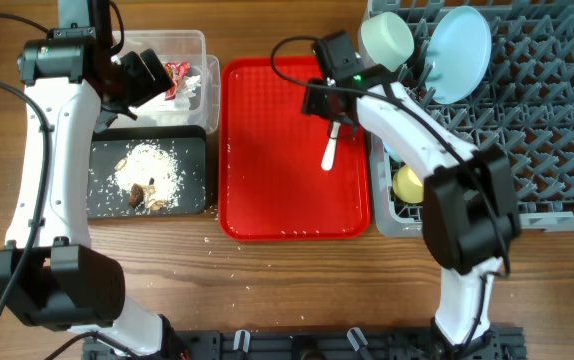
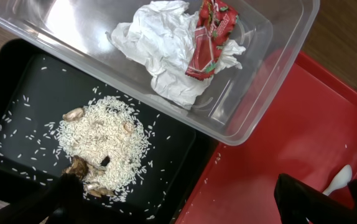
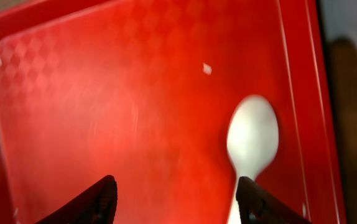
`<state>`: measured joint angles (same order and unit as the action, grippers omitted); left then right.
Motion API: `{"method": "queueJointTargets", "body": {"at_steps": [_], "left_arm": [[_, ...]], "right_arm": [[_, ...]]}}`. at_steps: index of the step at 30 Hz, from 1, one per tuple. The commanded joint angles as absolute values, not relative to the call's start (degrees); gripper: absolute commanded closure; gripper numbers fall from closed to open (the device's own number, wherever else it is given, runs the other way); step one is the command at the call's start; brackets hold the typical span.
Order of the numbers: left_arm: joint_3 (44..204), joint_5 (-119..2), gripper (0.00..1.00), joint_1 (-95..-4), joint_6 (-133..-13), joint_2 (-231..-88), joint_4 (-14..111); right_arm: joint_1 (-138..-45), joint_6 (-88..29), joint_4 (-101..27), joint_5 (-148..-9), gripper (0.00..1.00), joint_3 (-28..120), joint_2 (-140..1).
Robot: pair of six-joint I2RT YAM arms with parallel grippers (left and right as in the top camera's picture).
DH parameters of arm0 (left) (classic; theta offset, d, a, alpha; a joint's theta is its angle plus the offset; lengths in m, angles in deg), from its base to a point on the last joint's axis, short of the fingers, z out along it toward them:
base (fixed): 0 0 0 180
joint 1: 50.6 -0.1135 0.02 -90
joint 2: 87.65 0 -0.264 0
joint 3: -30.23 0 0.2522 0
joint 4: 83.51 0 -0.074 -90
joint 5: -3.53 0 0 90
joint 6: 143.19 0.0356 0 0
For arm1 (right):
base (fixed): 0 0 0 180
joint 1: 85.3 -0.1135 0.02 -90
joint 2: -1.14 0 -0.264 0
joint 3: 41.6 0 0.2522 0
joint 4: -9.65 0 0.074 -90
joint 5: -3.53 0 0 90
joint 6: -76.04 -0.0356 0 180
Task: Sort waste into correct bins and load items into the dishwasher rack
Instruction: 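Grasp the white spoon with the right gripper and put it in the rack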
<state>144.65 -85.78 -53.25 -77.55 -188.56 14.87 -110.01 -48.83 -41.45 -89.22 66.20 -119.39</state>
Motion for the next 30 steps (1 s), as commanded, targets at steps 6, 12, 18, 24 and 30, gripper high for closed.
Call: {"method": "queueJointTargets", "body": {"at_steps": [6,12,18,24,30], "left_arm": [[145.2,-86.3,0.0,-53.3,-78.1,-187.9,14.9],[145.2,-86.3,0.0,-53.3,-78.1,-187.9,14.9],[145.2,-86.3,0.0,-53.3,-78.1,-187.9,14.9],[145.2,-86.3,0.0,-53.3,-78.1,-187.9,14.9],[145.2,-86.3,0.0,-53.3,-78.1,-187.9,14.9]], "right_arm": [[-108.1,-50.6,-44.4,-97.7,0.47,69.3,-125.5],[-107.5,-50.5,-44.8,-97.0,0.6,69.3,-129.4],[-107.5,-48.2,-45.0,-95.0,0.93,69.3,-129.4],[-107.5,-41.9,-46.8,-87.2,0.92,69.4,-127.9],[-107.5,-34.9,-53.1,-81.6,0.91,69.4,-117.1]]}}
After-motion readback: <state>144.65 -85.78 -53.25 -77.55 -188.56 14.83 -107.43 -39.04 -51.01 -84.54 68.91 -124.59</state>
